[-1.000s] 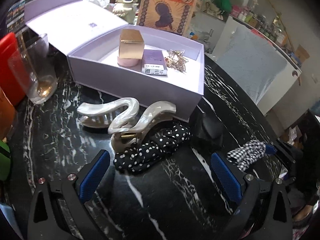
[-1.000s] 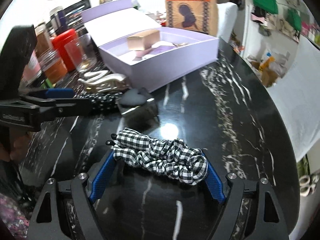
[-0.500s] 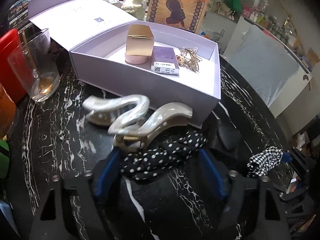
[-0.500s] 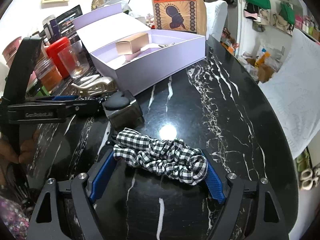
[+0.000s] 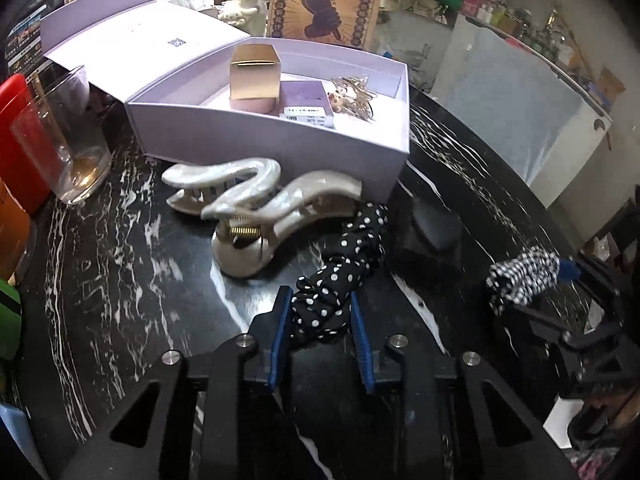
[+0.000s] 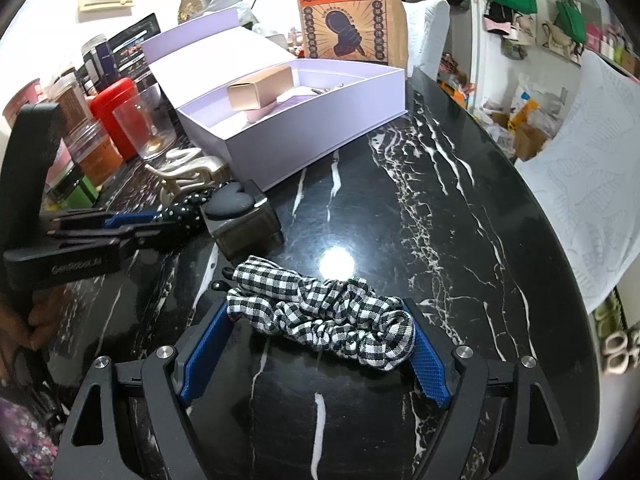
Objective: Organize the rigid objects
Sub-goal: 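Grasp the polka-dot scrunchie with the left tool while the right tool grasps the gingham scrunchie, then lift both scrunchies and carry them toward the lavender box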
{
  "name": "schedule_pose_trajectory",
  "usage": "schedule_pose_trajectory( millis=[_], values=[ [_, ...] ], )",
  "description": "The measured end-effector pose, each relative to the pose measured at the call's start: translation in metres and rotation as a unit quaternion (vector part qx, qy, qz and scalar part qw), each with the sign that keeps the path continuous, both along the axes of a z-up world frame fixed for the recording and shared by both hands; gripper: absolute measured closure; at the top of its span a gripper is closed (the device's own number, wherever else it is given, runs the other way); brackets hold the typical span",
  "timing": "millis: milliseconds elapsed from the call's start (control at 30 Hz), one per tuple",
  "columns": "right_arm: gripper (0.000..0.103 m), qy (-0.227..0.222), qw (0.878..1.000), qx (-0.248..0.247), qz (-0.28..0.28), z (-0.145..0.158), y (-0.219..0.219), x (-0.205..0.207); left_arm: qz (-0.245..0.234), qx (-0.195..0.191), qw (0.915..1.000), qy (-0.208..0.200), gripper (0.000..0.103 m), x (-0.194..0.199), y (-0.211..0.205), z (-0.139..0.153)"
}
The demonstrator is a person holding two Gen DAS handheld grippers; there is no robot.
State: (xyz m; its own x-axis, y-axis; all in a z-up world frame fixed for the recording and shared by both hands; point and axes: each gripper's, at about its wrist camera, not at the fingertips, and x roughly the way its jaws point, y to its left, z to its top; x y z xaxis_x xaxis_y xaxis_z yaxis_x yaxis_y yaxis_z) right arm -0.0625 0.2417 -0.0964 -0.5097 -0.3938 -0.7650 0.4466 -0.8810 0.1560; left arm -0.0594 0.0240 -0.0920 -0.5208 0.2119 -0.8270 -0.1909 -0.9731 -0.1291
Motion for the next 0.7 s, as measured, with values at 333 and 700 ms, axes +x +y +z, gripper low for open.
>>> schedule_pose_trajectory(
  millis=[333,700],
  values=[
    [0.020,0.004,1.000,0.002,0.019,0.001,-0.012,0.006,-0.013,-0.003,0.9998,-0.015,0.075,0.031,-0.010,0.001],
    [0.020,0.005,0.999,0.007,0.031,0.002,-0.020,0.010,-0.025,0.023,0.9994,-0.008,0.075,0.032,-0.013,0.002]
  ],
)
